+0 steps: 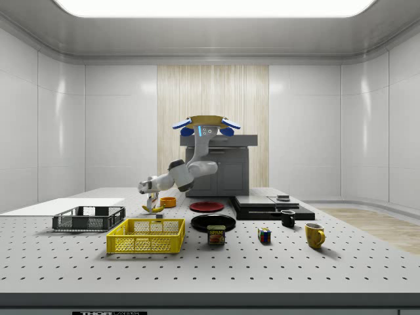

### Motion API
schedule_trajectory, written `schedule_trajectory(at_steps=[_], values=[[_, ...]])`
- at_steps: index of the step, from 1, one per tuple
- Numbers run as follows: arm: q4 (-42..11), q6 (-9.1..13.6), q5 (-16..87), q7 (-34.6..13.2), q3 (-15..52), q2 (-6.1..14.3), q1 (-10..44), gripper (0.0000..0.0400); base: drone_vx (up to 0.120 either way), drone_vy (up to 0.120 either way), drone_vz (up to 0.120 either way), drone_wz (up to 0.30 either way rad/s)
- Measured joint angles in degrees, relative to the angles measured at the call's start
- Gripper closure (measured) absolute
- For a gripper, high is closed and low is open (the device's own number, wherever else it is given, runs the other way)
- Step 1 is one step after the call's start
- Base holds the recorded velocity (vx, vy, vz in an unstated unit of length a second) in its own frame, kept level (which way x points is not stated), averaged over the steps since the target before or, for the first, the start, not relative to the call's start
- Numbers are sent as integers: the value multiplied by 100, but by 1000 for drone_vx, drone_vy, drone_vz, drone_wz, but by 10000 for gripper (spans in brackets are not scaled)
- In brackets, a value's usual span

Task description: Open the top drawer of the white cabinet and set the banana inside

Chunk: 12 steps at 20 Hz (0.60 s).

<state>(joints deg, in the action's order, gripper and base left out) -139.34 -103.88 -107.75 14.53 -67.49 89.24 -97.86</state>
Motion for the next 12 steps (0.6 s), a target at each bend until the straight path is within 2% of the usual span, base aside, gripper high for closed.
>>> schedule_trajectory(at_steps=[2, 4, 12], values=[[1, 3, -5, -2, 2, -6, 2, 184, 0, 0, 0, 0], [2, 7, -9, -3, 3, -12, 4, 208, 0, 0, 0, 0], [-38, 43, 70, 5, -70, -6, 38, 210, 0, 0, 0, 0]])
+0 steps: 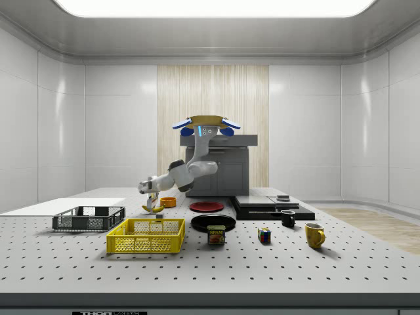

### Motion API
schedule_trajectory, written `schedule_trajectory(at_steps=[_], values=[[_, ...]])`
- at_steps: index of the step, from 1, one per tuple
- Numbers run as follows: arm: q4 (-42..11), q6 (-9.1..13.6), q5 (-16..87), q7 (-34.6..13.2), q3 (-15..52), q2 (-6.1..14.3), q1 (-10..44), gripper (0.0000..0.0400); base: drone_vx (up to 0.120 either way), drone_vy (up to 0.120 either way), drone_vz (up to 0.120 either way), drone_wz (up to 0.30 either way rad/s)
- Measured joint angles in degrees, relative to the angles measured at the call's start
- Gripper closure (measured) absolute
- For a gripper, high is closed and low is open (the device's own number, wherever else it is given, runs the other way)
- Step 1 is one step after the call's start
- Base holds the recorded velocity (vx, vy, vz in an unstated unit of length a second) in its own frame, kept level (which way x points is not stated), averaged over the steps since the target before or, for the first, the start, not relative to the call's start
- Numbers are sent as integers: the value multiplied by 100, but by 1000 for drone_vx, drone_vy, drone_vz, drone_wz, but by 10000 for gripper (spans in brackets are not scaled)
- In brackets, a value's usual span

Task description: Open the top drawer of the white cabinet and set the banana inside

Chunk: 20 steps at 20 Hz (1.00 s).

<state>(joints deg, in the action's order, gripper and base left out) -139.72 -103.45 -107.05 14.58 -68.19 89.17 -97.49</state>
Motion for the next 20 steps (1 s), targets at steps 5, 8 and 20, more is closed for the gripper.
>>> schedule_trajectory(at_steps=[5, 8, 20], values=[[-131, 142, 220, 16, -255, 60, 84, 210, 0, 0, 0, 0], [-218, 245, 390, 45, -450, 103, 141, 210, 0, 0, 0, 0], [-388, 471, 843, 82, -948, 230, 253, 210, -10, 0, 110, 0]])
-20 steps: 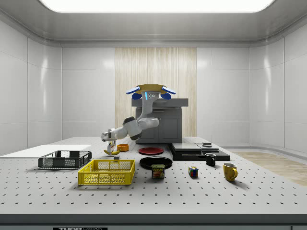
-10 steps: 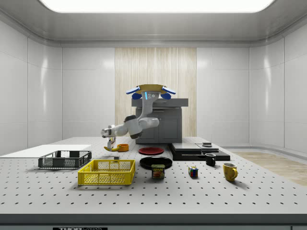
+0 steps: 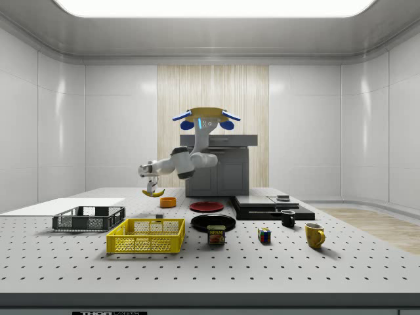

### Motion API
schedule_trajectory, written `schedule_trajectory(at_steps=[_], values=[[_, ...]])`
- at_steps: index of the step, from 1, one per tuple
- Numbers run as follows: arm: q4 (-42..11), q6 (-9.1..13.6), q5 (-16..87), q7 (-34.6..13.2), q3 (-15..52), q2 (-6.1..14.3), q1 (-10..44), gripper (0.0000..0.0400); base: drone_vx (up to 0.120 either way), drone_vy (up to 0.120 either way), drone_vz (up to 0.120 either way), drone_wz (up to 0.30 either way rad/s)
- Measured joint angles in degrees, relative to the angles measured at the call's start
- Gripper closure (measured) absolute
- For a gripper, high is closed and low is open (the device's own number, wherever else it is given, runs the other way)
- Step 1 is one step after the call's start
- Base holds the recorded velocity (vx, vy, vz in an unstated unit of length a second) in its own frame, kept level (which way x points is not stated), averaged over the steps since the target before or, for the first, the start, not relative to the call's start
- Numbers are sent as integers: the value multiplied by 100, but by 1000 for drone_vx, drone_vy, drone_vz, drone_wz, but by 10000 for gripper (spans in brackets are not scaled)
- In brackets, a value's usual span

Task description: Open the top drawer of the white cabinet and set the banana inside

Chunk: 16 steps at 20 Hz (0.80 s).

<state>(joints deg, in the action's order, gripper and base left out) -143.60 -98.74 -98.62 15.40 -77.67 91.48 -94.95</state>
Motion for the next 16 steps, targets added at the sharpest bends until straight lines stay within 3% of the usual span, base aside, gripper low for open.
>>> schedule_trajectory(at_steps=[3, 8, 16], values=[[-7, 2, 30, 1, -26, 18, 3, 210, -120, 0, 120, 0], [-11, -7, 57, 5, -42, 41, 3, 210, -8, 0, 120, 0], [-12, -28, 77, 11, -45, 70, -1, 210, -120, 0, 120, 0]])
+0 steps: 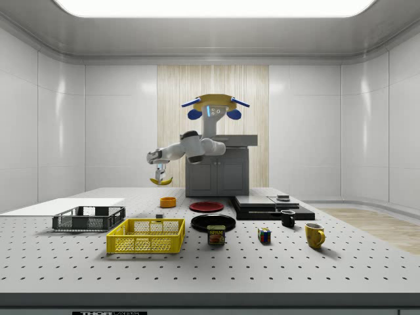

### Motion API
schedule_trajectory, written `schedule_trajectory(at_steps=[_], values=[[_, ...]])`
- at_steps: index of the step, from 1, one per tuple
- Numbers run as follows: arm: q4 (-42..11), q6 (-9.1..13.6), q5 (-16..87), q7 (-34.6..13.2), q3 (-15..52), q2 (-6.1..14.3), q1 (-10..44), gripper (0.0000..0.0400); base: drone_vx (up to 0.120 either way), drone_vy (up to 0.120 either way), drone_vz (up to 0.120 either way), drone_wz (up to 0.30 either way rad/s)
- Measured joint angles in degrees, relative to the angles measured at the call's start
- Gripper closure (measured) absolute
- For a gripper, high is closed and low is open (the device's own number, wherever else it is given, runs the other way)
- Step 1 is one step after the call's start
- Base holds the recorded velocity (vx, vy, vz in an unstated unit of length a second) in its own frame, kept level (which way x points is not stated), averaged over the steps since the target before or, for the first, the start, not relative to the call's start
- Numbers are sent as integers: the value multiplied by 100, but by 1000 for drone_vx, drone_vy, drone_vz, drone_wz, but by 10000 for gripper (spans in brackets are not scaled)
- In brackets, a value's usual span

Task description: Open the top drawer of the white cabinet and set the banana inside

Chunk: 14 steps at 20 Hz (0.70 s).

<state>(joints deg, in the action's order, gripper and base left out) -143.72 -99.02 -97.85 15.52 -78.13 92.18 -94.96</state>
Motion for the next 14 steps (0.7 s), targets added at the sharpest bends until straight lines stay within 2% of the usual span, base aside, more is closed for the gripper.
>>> schedule_trajectory(at_steps=[14], values=[[1, -28, 16, 4, 4, 32, -7, 210, -120, 0, 120, 0]])
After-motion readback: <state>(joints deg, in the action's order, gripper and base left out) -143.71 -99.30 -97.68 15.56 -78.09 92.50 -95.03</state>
